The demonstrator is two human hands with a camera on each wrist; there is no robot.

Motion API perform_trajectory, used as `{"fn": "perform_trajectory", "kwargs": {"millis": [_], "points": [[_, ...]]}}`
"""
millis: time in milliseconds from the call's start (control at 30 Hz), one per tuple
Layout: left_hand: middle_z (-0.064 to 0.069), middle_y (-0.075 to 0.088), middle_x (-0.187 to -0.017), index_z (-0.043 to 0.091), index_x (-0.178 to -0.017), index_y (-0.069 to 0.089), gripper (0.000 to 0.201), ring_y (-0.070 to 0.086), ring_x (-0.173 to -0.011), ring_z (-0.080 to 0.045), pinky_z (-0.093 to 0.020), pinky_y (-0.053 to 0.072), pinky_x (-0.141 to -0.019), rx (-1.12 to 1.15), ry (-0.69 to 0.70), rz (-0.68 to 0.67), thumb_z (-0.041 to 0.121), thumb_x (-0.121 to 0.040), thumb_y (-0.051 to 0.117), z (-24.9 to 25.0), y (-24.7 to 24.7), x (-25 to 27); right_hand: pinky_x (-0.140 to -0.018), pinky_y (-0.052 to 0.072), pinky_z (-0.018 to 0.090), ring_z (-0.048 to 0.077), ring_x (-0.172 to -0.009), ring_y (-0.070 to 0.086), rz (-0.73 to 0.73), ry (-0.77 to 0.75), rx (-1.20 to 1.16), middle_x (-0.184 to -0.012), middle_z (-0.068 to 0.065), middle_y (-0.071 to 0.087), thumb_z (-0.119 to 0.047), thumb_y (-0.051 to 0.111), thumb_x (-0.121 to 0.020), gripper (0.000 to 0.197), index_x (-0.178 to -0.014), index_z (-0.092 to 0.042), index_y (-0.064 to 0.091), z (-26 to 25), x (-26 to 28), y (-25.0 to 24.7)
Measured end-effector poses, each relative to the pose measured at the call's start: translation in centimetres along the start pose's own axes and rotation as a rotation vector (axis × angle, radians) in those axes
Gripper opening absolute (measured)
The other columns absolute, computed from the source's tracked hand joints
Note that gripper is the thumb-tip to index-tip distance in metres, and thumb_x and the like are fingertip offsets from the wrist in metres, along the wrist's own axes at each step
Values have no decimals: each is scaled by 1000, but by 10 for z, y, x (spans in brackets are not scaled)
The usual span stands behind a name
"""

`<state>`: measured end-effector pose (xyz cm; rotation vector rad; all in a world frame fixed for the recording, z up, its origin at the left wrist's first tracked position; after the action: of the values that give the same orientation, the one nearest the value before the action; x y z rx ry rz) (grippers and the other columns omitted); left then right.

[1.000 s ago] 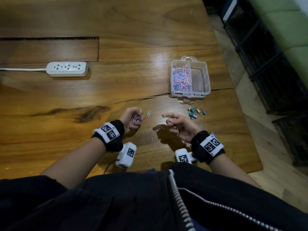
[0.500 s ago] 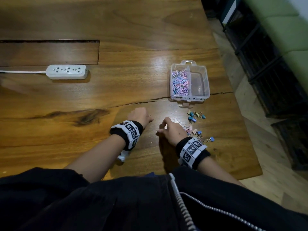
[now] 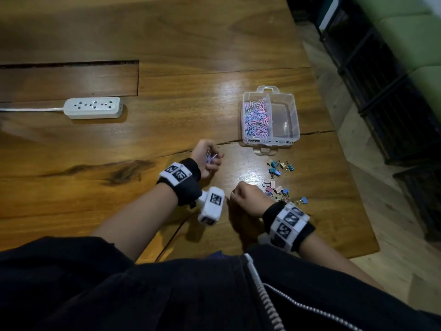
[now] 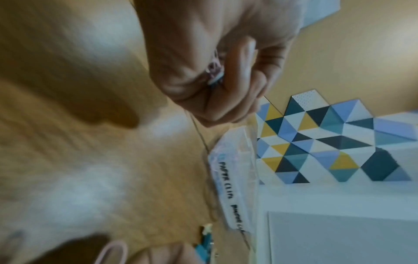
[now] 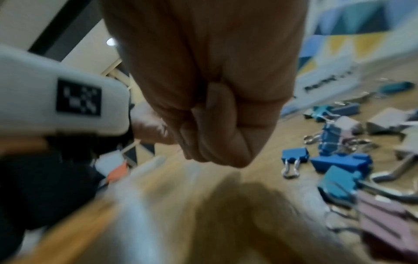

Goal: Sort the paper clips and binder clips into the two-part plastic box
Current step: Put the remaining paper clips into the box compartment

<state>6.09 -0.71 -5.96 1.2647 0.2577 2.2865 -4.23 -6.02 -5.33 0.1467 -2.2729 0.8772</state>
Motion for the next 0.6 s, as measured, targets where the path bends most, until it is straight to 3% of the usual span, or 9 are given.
{"fn": "perform_trajectory", "kwargs": {"millis": [67,200,267,333,367,433,500,600], "points": [[3,46,-45,16,-62,35,13,32,-30,-5,-12,21,-25,47,24,-56,5,-62,41,15,22,2,-50,35,20,10,-58,43,-17,15,-244,-72,-2,47,-27,43,-93,15,-81,-19,44,8,6,-15],[-1,46,-64,7,-76,48,18,45,-42,-8,-13,37,-34,51,26,-52,9,-89,36,39,60,-14,-38,28,17,9,-46,34,47,2,-450,-61,-1,42,-20,42,-94,20,-74,-17,39,12,11,-74],[-4,43,-70,6,-81,47,21,44,-57,-13,-19,45,-47,120,21,-45,22,-93,39,52,78,-23,-33,26,16,9,-42,33,101,1,-474,-59,0,42,-17,43,-94,21,-73,-17,38,12,3,-108],[-9,48,-86,3,-102,47,36,49,-74,-18,-27,48,-66,136,30,-27,37,-90,42,63,89,-37,-32,26,15,10,-44,33,164,33,-446,-60,1,43,-18,42,-94,22,-72,-17,38,14,-10,-137],[-13,51,-106,1,-119,42,54,53,-91,-23,-33,48,-80,135,27,-41,45,-88,43,67,95,-43,-32,28,15,10,-45,34,200,52,-405,-62,1,44,-19,42,-94,23,-72,-17,38,13,-19,-151],[-16,31,-147,8,-145,19,81,39,-129,-32,-45,33,-107,115,19,-89,57,-85,41,71,105,-52,-30,30,14,10,-46,36,272,74,-319,-63,1,45,-18,42,-94,26,-69,-16,40,10,-38,-174],[-16,12,-155,6,-148,4,86,21,-141,-32,-46,18,-116,57,34,-100,60,-87,34,72,110,-48,-30,31,15,11,-45,37,332,101,-267,-63,3,46,-15,43,-93,26,-67,-14,40,7,-56,-188],[-16,8,-156,6,-147,11,78,13,-143,-29,-44,18,-115,-45,99,-82,56,-91,33,75,107,-39,-48,48,24,16,-54,52,446,116,-284,-71,7,56,-19,48,-91,15,-84,-6,53,3,-73,-198]]}}
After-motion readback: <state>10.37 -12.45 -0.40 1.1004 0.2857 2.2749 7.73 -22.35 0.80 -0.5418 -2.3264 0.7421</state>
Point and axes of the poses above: each hand's wrist, its own x-axis away from the middle knuckle, its own y-axis out of the palm, z = x × y, the point moved 9 cm from there along -x, towards the middle knuckle
